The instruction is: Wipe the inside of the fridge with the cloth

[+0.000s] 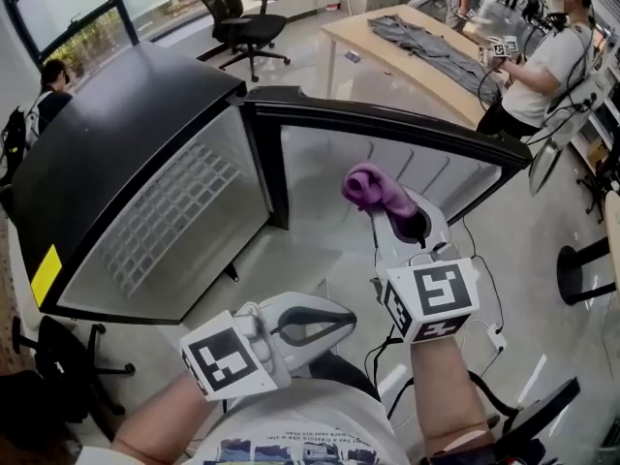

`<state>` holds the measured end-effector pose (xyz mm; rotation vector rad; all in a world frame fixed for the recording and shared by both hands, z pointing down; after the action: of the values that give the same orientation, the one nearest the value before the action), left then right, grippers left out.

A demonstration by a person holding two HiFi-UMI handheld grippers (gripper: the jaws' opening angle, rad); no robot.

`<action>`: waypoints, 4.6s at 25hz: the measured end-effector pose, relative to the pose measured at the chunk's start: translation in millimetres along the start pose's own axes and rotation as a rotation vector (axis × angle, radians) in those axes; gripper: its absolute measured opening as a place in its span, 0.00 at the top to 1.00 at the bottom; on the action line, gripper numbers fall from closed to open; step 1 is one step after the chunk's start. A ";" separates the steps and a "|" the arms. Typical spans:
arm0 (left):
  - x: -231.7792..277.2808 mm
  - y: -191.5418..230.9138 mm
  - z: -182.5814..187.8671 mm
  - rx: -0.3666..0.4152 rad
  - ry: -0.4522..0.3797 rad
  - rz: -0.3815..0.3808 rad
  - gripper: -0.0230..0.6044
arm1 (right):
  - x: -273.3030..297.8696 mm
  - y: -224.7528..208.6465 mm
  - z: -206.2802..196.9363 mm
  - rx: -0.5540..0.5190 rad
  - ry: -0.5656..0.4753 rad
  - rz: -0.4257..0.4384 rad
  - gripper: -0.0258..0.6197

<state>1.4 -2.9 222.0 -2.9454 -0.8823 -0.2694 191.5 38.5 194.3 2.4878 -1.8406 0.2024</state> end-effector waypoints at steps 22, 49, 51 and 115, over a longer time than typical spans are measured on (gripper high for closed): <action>-19.1 3.6 -7.2 -0.020 -0.006 0.108 0.95 | 58.2 1.6 -25.9 0.023 0.078 0.059 0.87; 48.2 14.1 -2.5 0.010 -0.009 -0.115 0.95 | -56.1 -123.2 -41.4 0.059 0.064 -0.419 0.87; 47.0 15.5 -2.3 0.008 -0.007 -0.117 0.95 | -58.4 -122.2 -41.1 0.061 0.067 -0.419 0.87; 50.2 7.7 -2.1 0.002 0.016 -0.111 0.95 | -40.9 -130.7 -107.6 0.055 0.197 -0.394 0.87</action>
<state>46.6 17.6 233.2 -2.8921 -1.0448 -0.2971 295.7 127.7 301.5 2.6875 -1.2605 0.4642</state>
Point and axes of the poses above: the fingertips, and each gripper's own axes: x forward along the fingers, y to its left, z out of its top, the point moved 10 cm from there along -x, backward along the fingers, and after that the axes turned 10 degrees about x, right-handed, at the moved point
